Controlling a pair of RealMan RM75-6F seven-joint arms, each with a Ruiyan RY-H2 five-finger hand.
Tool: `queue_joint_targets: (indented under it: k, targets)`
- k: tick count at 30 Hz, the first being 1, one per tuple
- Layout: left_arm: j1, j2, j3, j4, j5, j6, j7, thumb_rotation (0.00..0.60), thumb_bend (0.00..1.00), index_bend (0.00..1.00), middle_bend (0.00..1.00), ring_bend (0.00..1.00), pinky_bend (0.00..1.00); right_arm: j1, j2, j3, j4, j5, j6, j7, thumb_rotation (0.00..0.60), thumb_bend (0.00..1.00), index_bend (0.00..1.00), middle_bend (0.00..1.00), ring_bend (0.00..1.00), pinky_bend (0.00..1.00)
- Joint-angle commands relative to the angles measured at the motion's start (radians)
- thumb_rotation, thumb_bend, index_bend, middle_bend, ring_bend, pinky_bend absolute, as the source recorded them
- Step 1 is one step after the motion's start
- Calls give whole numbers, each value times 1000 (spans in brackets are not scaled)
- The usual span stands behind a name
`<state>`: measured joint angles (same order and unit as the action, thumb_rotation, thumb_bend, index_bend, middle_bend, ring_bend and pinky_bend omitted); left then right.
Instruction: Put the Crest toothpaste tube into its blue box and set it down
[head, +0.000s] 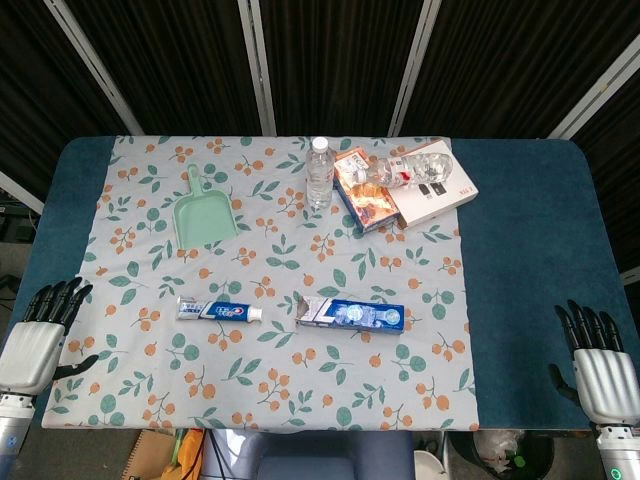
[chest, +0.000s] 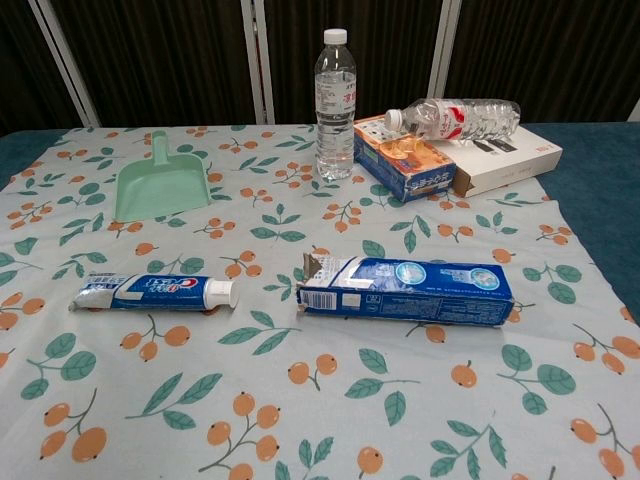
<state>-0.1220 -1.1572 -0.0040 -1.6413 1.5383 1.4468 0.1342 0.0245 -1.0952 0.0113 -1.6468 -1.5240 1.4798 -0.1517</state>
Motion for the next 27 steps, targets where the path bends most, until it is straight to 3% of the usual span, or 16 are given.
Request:
queue_joint_targets:
  k: [1,14,18,22,27]
  targets:
    - [0,0,0,0,1,1,1,600,0,0,0,0,0,0,1,-1,0,-1,0,1,600,355,0,0,0,0]
    - [0,-3,-1,7,7,6,-2,600,0,0,0,0,0,16,1,-11,-10,-54,-6,21,600,343,0,0,0,0]
    - [-2,-4,0,9,8,2,-8,600,0,0,0,0,0,55,-5,-4,-75,-45,-70,21,600,336,0,0,0,0]
    - [-5,-5,-1,11,8,-1,-10,600,0,0,0,0,0,129,-24,39,-177,-2,-168,-7,600,335,0,0,0,0]
    - [-10,-4,1,10,6,-13,-13,600,0,0,0,0,0,260,-98,128,-261,97,-307,-123,600,334,0,0,0,0]
